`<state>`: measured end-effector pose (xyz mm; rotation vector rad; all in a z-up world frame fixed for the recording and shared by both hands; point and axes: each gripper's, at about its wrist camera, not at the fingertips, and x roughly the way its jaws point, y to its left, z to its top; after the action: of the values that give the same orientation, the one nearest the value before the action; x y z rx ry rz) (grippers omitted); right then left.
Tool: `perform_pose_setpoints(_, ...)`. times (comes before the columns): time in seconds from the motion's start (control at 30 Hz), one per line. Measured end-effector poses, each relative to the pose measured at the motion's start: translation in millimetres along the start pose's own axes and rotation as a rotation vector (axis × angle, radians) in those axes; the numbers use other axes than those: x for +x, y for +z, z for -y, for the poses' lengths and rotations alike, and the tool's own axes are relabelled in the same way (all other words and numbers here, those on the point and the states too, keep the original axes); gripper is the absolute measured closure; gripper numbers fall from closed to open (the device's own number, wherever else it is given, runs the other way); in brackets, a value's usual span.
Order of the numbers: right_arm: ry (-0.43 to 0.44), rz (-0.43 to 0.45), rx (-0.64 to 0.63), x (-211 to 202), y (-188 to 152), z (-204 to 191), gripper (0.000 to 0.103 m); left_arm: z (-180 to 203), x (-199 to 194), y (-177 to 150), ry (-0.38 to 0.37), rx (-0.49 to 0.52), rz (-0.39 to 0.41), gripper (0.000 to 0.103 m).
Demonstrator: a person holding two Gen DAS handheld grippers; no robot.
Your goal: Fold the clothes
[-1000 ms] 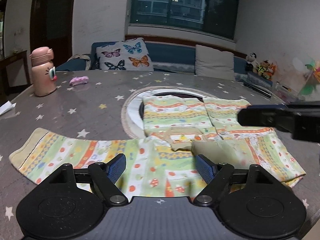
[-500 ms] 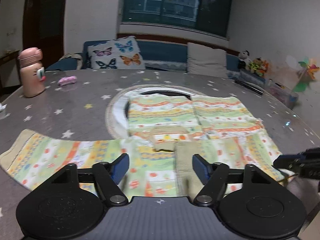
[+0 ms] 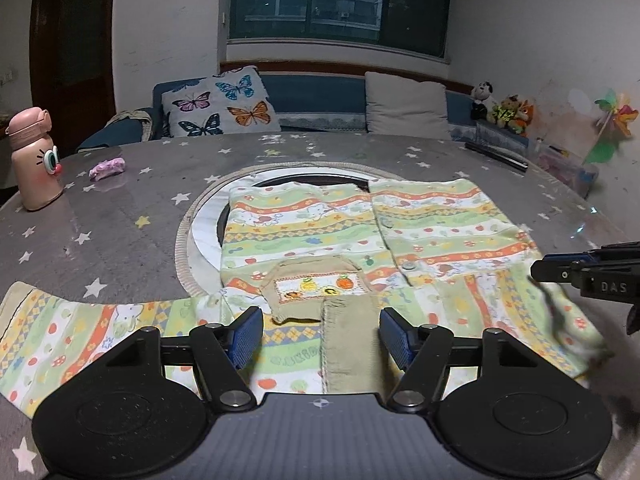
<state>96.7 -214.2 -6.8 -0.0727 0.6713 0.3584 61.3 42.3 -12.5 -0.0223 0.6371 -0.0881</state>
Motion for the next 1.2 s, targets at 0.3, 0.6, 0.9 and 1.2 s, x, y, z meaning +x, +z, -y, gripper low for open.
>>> perform_pose_setpoints(0.3, 0.004, -0.019, -0.025, 7.3, -0.9, -7.5, 0.086, -2.0, 9.4, -3.3, 0.05, 0.03, -0.009, 0.036)
perform_pose_setpoints(0.6, 0.135, 0.0, -0.13, 7.7, 9.0, -57.5, 0.085, -20.1, -12.0, -0.6, 0.06, -0.033, 0.007, 0.036)
perform_pose_setpoints(0.9, 0.189, -0.017, -0.27, 14.2, -4.4, -100.8, 0.079, -64.7, -42.5, -8.5, 0.171, -0.128, 0.035, 0.035)
perform_pose_setpoints(1.2, 0.247, -0.016, -0.405, -9.1, -23.1, -132.0, 0.073, -124.9, -65.4, -33.0, 0.354, -0.265, 0.027, 0.035)
